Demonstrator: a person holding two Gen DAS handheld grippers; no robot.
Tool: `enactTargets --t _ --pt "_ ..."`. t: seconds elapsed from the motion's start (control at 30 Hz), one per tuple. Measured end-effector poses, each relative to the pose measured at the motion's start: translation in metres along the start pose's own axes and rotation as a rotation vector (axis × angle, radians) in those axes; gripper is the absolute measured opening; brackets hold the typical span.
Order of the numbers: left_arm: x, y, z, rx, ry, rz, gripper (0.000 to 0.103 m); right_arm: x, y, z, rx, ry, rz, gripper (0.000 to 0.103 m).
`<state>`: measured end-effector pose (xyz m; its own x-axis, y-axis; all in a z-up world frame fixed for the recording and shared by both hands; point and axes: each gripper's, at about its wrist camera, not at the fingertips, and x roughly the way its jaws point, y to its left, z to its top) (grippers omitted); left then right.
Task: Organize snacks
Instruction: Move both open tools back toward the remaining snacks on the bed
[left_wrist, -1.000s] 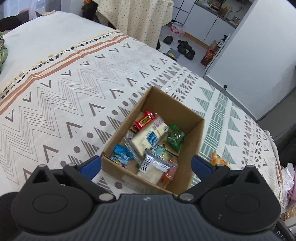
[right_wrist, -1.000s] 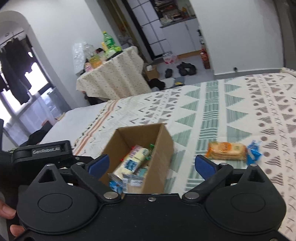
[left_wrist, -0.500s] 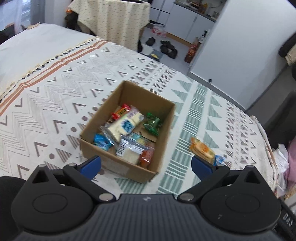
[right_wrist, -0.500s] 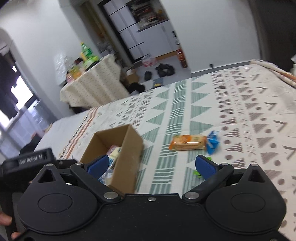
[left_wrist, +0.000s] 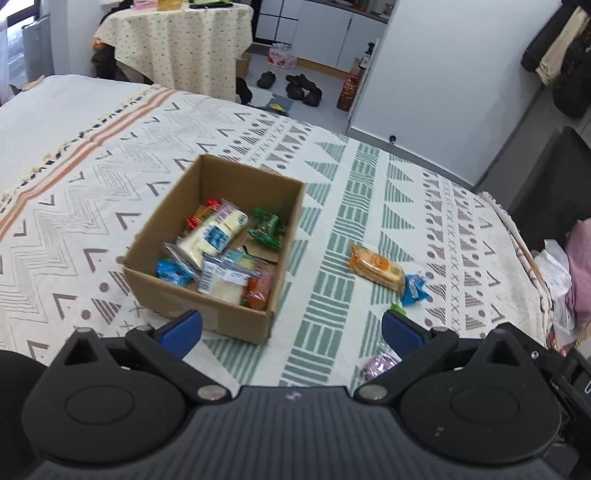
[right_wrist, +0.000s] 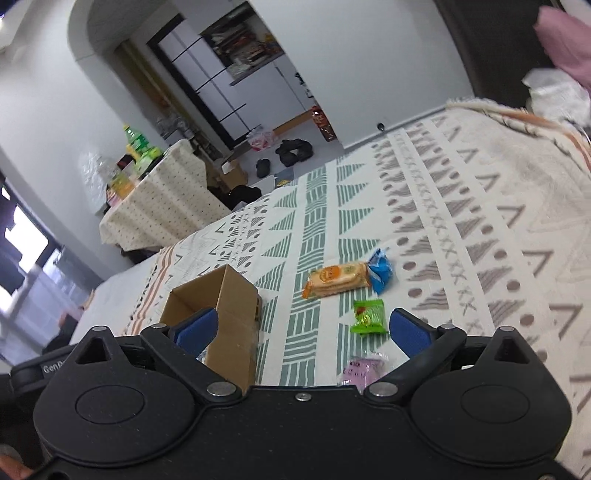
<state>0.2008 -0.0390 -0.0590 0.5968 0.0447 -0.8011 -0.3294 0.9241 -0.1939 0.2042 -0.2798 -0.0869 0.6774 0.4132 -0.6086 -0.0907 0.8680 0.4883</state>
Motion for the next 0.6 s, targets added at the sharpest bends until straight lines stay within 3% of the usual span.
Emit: enactTargets --t 0.27,0.6 --pt "0.021 -0.024 -0.014 0.017 0.034 -0.047 0.103 0.002 -0.029 0.002 0.133 0.009 -0.032 0.095" --pt "0.072 -0.047 -0.032 -0.003 0.114 -0.082 0.101 0.019 -0.053 0.0 0.207 0.058 -0.059 0.087"
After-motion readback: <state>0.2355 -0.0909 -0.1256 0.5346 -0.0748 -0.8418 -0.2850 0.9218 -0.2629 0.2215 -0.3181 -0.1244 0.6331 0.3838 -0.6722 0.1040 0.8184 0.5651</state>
